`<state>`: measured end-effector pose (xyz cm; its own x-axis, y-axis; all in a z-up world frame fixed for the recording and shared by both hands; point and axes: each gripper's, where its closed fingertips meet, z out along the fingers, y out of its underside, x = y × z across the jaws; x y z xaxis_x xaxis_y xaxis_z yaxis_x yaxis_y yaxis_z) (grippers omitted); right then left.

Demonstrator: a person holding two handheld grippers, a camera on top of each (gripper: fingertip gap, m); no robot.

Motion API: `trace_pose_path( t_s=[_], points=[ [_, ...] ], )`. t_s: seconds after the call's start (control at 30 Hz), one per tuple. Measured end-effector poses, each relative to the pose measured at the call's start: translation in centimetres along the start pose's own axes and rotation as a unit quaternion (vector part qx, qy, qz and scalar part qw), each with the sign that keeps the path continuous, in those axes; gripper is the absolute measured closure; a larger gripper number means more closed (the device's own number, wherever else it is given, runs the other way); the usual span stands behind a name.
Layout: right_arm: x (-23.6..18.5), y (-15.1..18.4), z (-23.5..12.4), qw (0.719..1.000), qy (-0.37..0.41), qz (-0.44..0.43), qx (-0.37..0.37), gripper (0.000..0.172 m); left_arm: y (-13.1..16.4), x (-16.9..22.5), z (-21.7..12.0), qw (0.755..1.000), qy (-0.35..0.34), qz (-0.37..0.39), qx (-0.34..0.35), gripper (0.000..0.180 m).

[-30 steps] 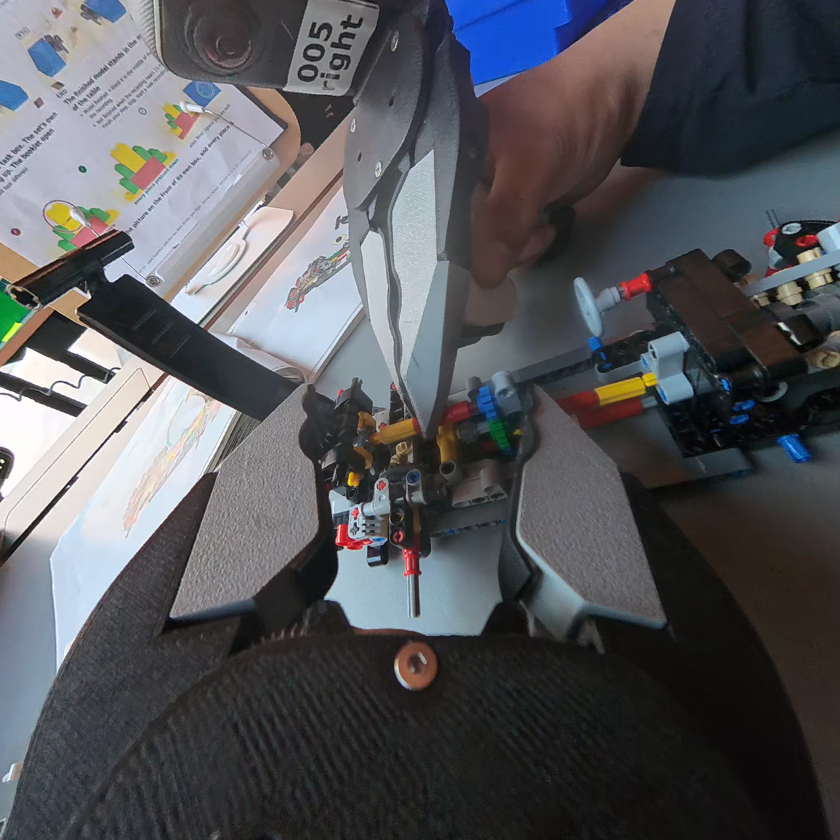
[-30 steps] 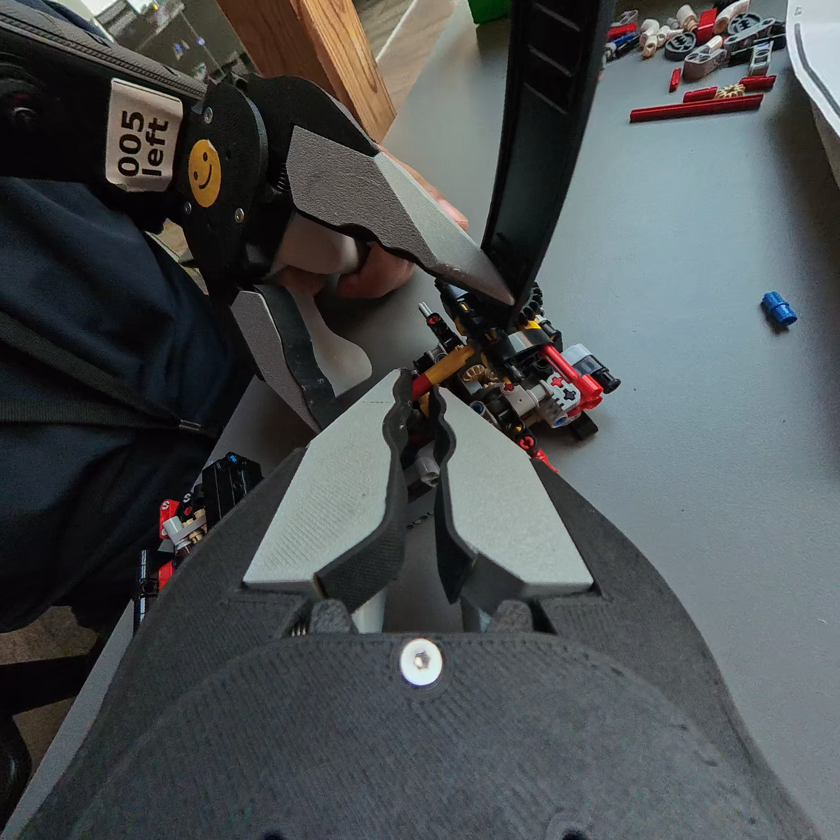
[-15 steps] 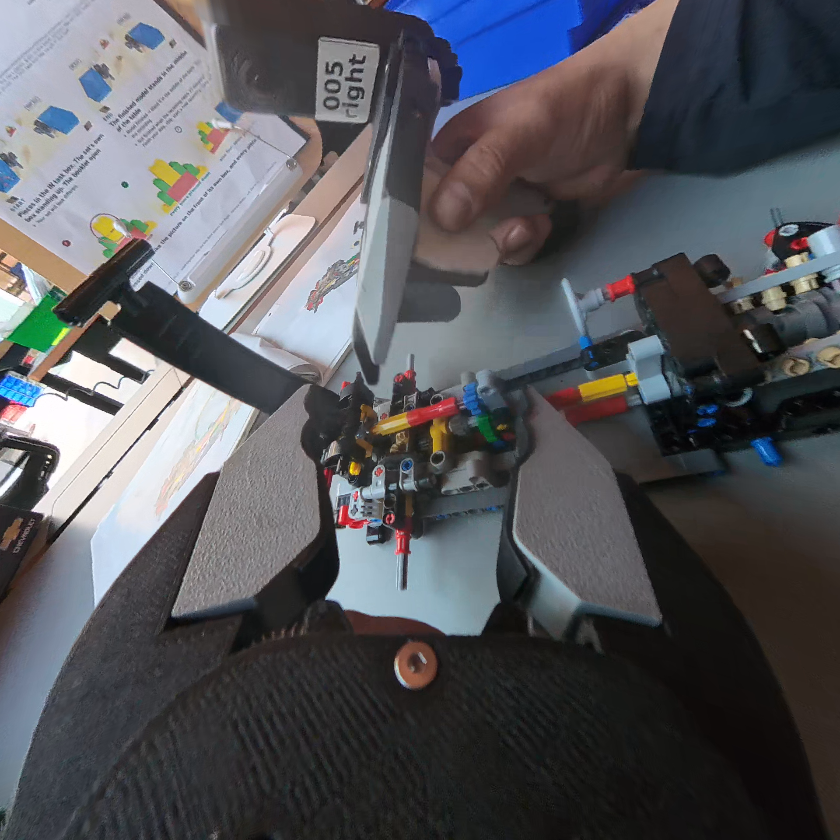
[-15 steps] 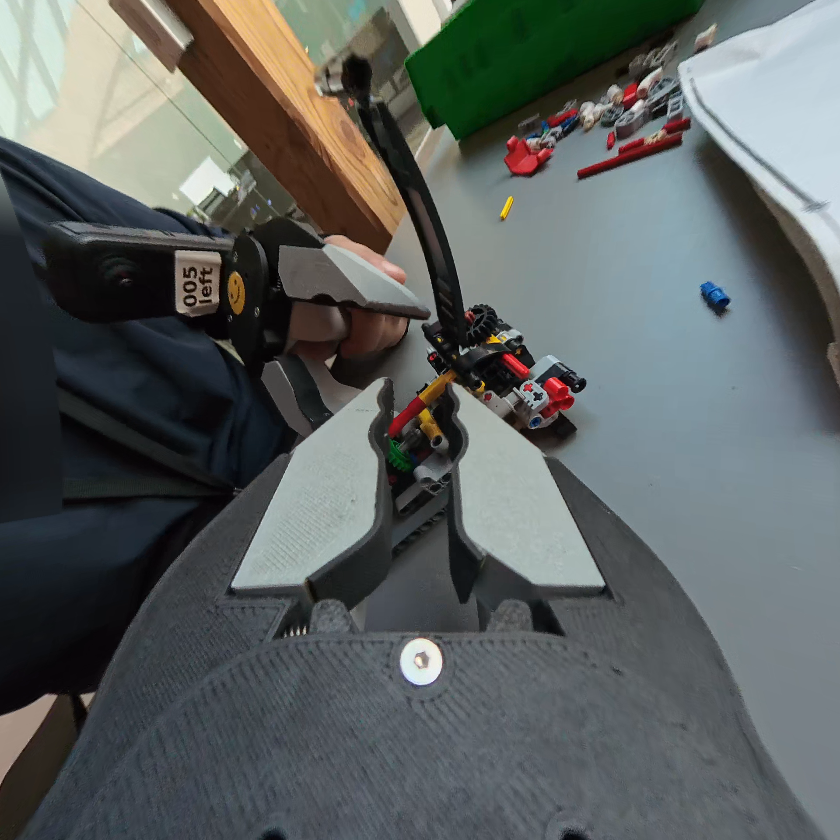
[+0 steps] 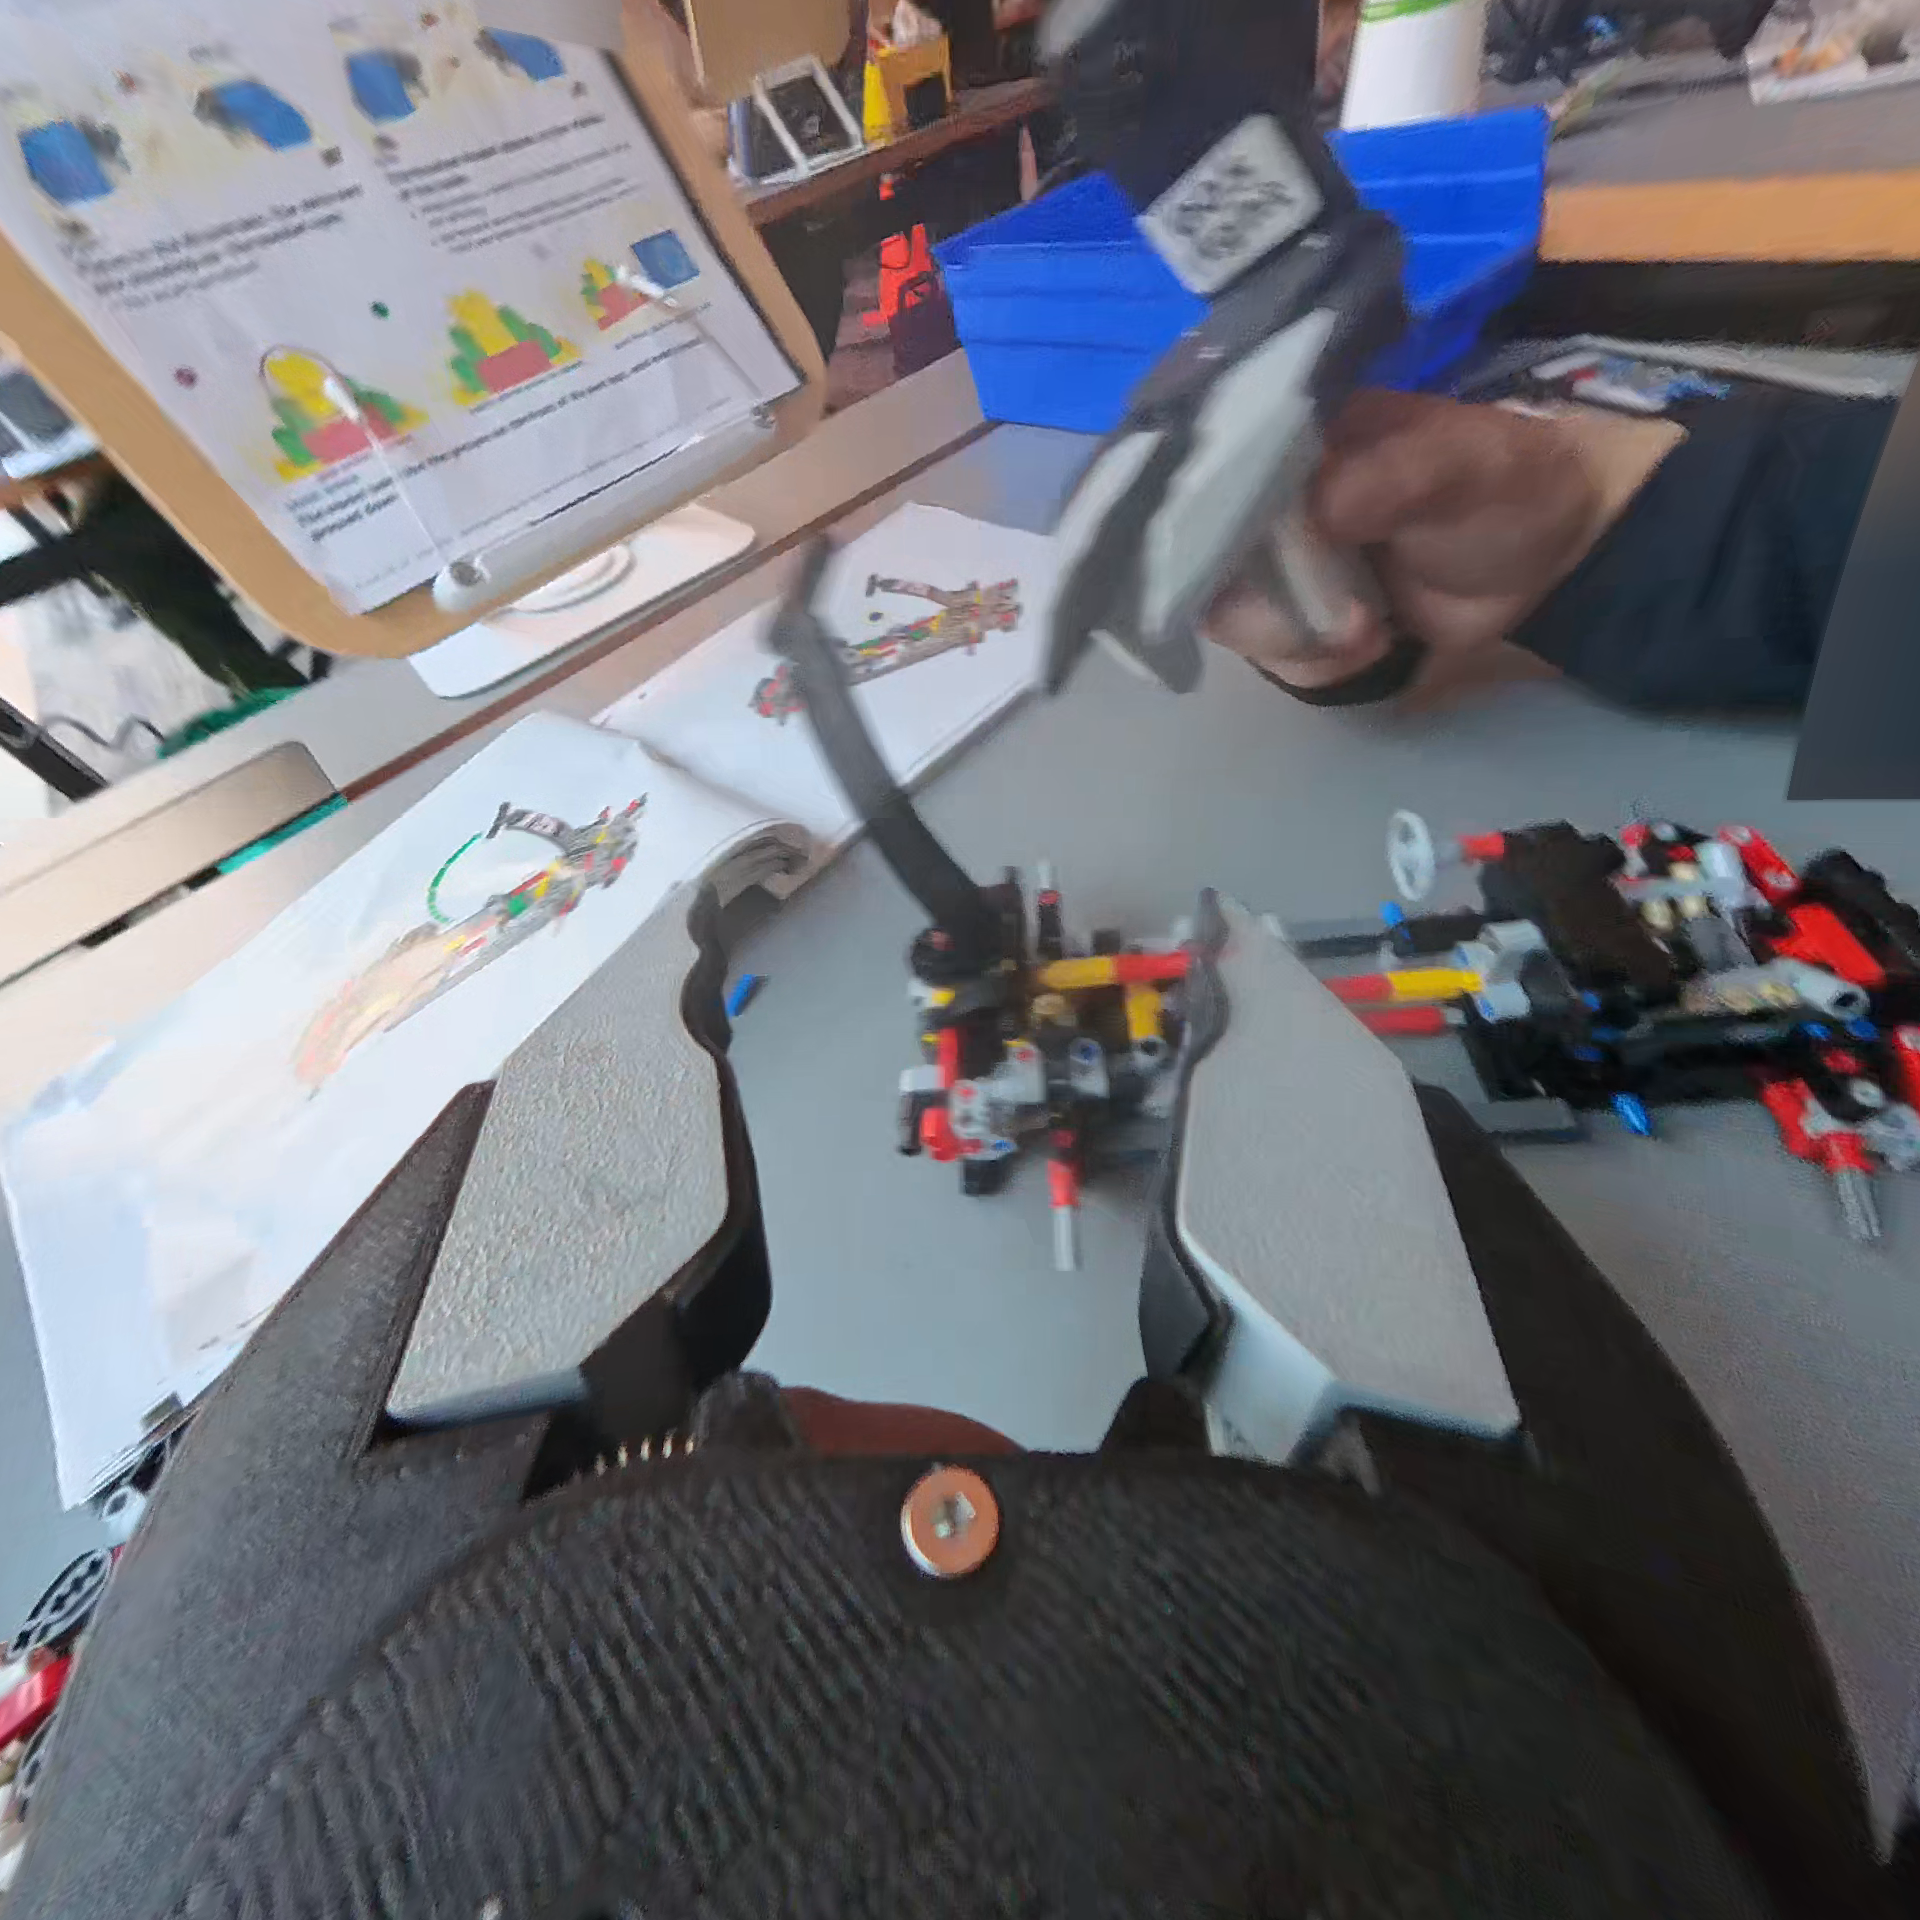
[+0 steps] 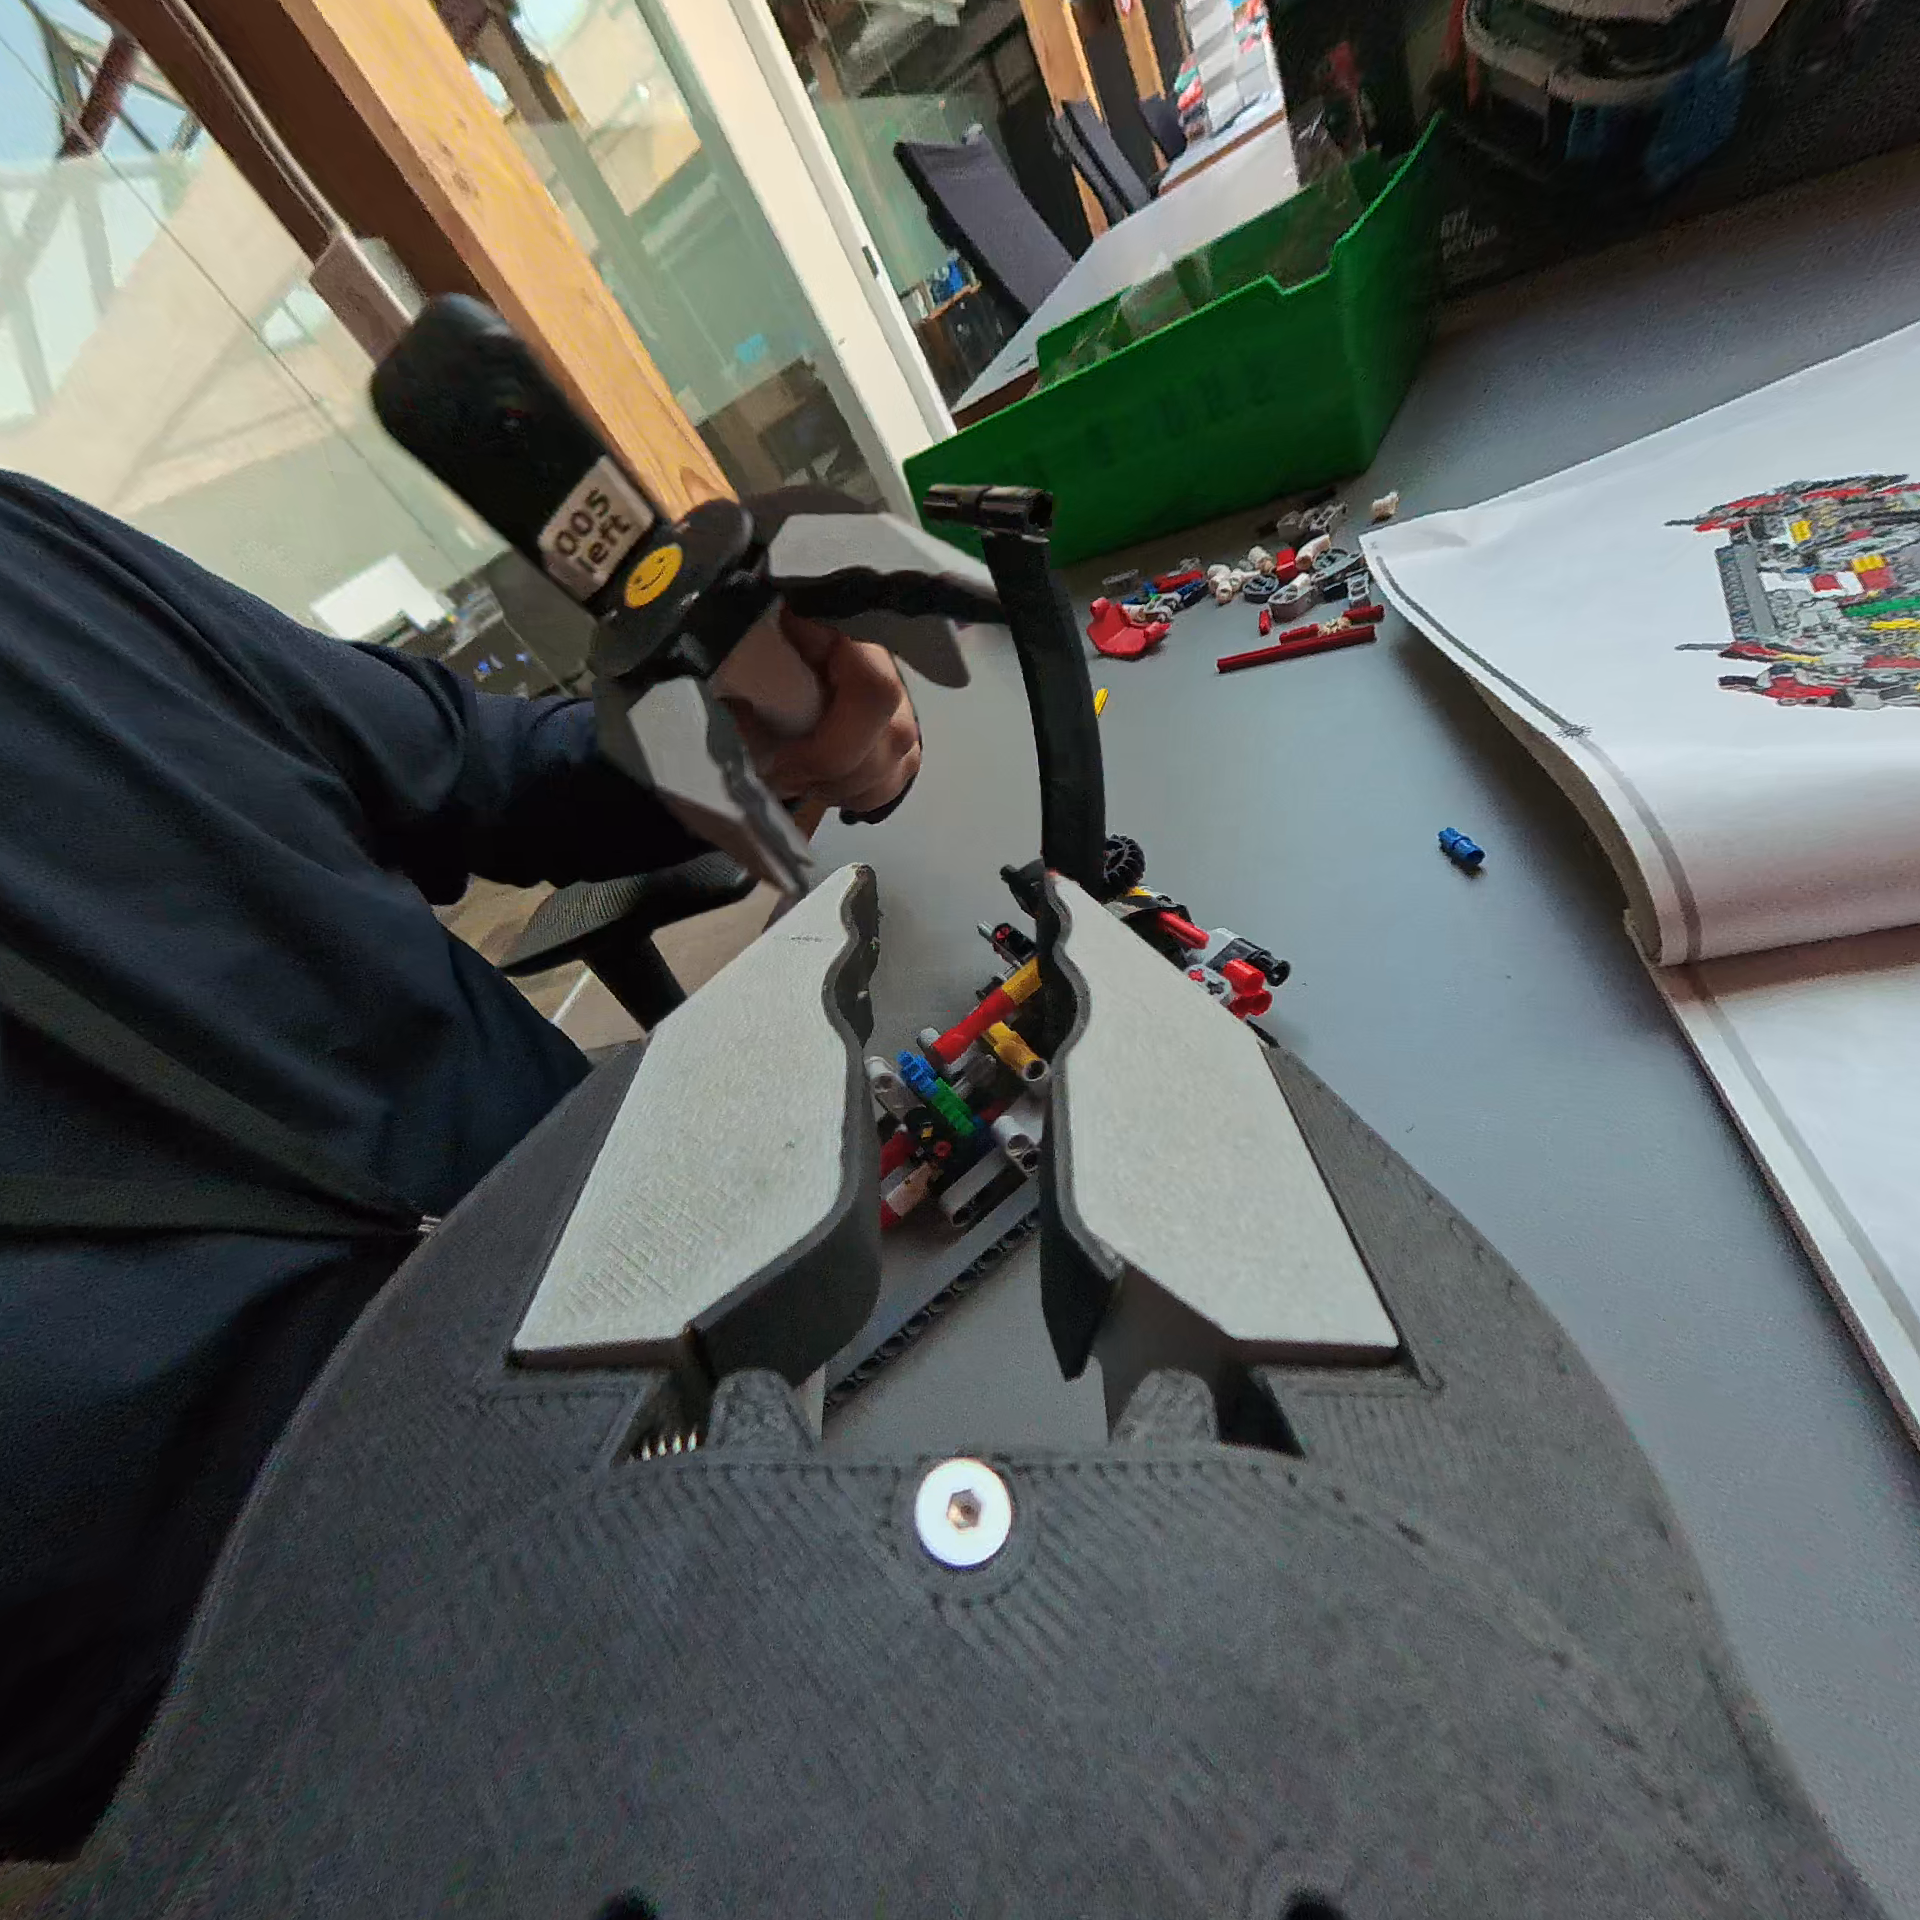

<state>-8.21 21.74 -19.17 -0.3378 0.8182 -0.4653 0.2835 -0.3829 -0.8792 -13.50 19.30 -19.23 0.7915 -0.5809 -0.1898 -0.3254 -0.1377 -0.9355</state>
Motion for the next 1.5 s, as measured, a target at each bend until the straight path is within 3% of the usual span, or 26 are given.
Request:
trace_pose_path(
  t_s=[0.1, 0.2, 0.4, 0.6, 0.7, 0.8, 0.87, 0.93, 0.97, 1.07, 1.17, 1.23, 1.37, 1.5],
  points=[
    [-0.5, -0.6, -1.3, 1.000, 0.019, -0.011, 0.022, 0.145, -0.6, -2.7, 1.1, 0.997, 0.022, -0.069, 0.000, 0.103],
    [-1.4, -1.9, -3.3, 0.997, 0.038, -0.029, 0.058, 0.145, -1.3, -2.6, 2.6, 0.991, 0.071, -0.111, -0.004, 0.112],
    [-2.9, -4.9, -10.9, 0.974, 0.129, -0.090, 0.165, 0.148, -2.7, -1.2, 3.3, 0.993, 0.079, -0.089, 0.013, 0.166],
    [-4.2, -6.7, -18.2, 0.931, 0.202, -0.126, 0.277, 0.159, -2.9, 0.1, 3.3, 0.997, 0.063, -0.049, 0.022, 0.177],
    [-4.2, -7.0, -20.1, 0.923, 0.191, -0.105, 0.318, 0.158, -3.0, 1.1, 3.2, 0.996, 0.066, -0.044, 0.027, 0.165],
    [-4.0, -6.9, -20.3, 0.926, 0.181, -0.095, 0.319, 0.157, -2.7, 3.1, 3.0, 0.992, 0.108, -0.065, 0.018, 0.154],
    [-3.6, -6.5, -19.8, 0.930, 0.190, -0.095, 0.301, 0.158, -2.5, 4.6, 2.6, 0.987, 0.141, -0.082, 0.011, 0.137],
    [-3.4, -6.3, -19.3, 0.934, 0.192, -0.096, 0.287, 0.158, -1.7, 6.7, 1.7, 0.980, 0.188, -0.067, -0.011, 0.141],
    [-3.3, -6.2, -19.0, 0.936, 0.191, -0.095, 0.281, 0.158, -1.2, 7.6, 1.2, 0.977, 0.207, -0.056, -0.019, 0.132],
    [-3.2, -5.9, -18.3, 0.941, 0.183, -0.091, 0.271, 0.157, -0.3, 7.4, -0.1, 0.979, 0.195, -0.042, -0.030, 0.122],
    [-3.0, -5.6, -17.6, 0.946, 0.175, -0.086, 0.259, 0.158, -0.5, 7.8, -2.0, 0.974, 0.220, -0.047, -0.021, 0.121],
    [-3.0, -5.1, -16.7, 0.954, 0.158, -0.080, 0.243, 0.155, -0.2, 7.2, -2.7, 0.979, 0.200, -0.042, -0.026, 0.123],
    [-3.4, -3.0, -13.1, 0.980, 0.101, -0.064, 0.161, 0.148, 1.7, 6.2, -2.7, 0.985, 0.159, -0.037, -0.060, 0.124],
    [-3.9, 0.2, -9.1, 0.995, 0.049, -0.049, 0.070, 0.144, 5.5, 6.1, -1.8, 0.983, 0.127, -0.048, -0.127, 0.124]
  ],
)
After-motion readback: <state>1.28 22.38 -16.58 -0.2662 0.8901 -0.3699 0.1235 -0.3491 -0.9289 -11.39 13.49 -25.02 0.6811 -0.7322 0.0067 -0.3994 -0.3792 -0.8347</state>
